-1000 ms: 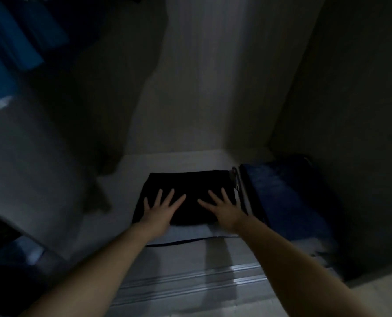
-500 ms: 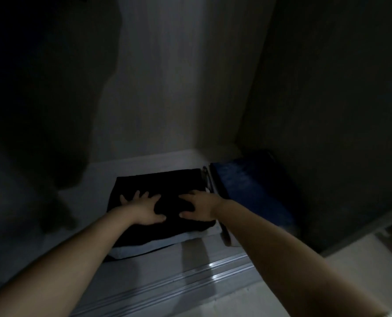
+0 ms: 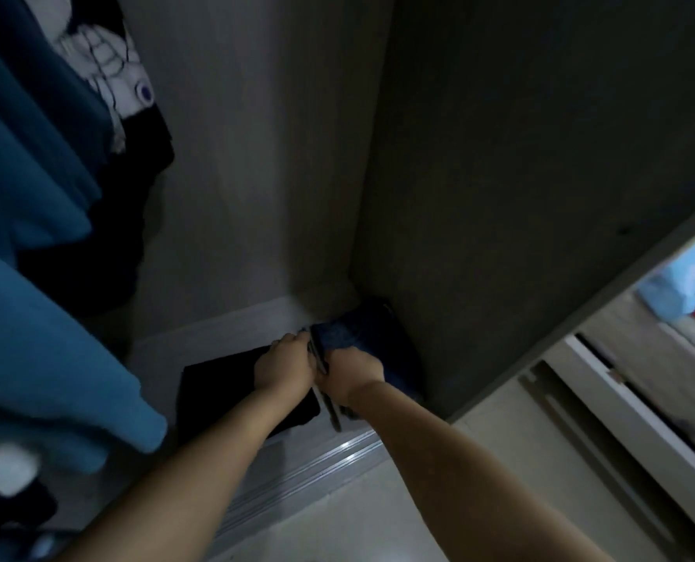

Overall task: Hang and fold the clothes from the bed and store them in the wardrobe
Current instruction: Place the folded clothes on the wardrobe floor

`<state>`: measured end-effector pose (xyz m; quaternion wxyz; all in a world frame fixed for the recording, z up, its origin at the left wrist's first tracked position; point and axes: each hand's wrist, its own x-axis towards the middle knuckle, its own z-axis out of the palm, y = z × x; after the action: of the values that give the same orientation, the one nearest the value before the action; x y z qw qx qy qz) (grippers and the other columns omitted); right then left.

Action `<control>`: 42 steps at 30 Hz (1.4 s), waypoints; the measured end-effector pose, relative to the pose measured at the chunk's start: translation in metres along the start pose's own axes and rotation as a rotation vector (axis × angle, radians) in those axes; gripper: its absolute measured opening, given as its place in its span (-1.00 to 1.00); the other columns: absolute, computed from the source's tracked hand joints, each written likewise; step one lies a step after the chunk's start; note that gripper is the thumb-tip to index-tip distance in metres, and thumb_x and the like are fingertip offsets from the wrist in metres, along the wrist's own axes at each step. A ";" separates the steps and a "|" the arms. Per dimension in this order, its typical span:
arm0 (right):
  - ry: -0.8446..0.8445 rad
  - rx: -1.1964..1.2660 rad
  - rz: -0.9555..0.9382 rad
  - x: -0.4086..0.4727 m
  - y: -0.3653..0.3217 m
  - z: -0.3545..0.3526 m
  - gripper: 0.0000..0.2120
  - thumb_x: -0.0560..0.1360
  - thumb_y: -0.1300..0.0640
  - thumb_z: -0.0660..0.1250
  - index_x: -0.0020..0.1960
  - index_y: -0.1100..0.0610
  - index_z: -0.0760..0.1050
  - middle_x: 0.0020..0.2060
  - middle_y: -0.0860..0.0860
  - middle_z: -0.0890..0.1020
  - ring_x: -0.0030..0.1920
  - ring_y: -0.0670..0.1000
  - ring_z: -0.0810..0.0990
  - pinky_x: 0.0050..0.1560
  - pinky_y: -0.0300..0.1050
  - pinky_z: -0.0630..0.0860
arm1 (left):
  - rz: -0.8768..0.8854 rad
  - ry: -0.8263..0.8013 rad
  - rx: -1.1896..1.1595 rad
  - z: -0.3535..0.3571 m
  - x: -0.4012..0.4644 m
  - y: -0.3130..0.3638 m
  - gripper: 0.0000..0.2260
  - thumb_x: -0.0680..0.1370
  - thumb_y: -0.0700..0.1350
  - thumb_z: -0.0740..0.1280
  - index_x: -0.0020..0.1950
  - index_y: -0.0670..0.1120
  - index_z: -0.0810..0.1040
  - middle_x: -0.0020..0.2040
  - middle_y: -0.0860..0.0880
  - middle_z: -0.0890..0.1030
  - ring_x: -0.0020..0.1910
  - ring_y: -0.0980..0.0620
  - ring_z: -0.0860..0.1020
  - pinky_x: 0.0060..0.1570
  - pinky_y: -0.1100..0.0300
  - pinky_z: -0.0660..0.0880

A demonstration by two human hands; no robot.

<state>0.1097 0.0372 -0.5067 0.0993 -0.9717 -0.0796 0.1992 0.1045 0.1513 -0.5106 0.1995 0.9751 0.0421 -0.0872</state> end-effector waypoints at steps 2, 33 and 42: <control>0.013 -0.001 0.054 -0.024 0.011 -0.045 -0.67 0.58 -0.06 0.14 0.13 0.12 0.54 0.01 0.11 0.63 -0.01 0.13 0.61 -0.19 -0.12 0.42 | 0.004 -0.004 -0.017 -0.035 -0.012 0.033 -0.79 0.58 -0.13 0.16 0.18 -0.10 0.46 0.17 -0.13 0.53 0.13 -0.14 0.50 -0.05 0.09 0.46; 0.389 0.231 0.880 -0.522 0.158 -0.265 -0.73 0.56 -0.03 0.11 -0.17 0.10 0.45 -0.15 0.06 0.55 -0.10 0.12 0.55 -0.23 -0.15 0.39 | 0.976 -0.181 0.218 -0.224 -0.285 0.389 -0.72 0.56 -0.13 0.15 0.25 -0.10 0.46 0.23 -0.12 0.54 0.18 -0.17 0.51 0.07 0.04 0.47; 0.479 0.283 1.081 -0.699 0.321 -0.267 -0.68 0.59 -0.01 0.13 -0.22 0.15 0.44 -0.28 0.03 0.55 -0.30 0.04 0.48 -0.38 -0.16 0.33 | 1.211 -0.251 0.255 -0.134 -0.406 0.563 -0.75 0.61 -0.10 0.13 0.24 -0.09 0.45 0.14 -0.08 0.55 0.03 -0.08 0.53 -0.09 0.05 0.49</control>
<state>-0.3801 -0.4523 -0.0788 0.1273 -0.8697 0.4769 0.0058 -0.2073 -0.3309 -0.0981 0.0991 0.8246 -0.5517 -0.0771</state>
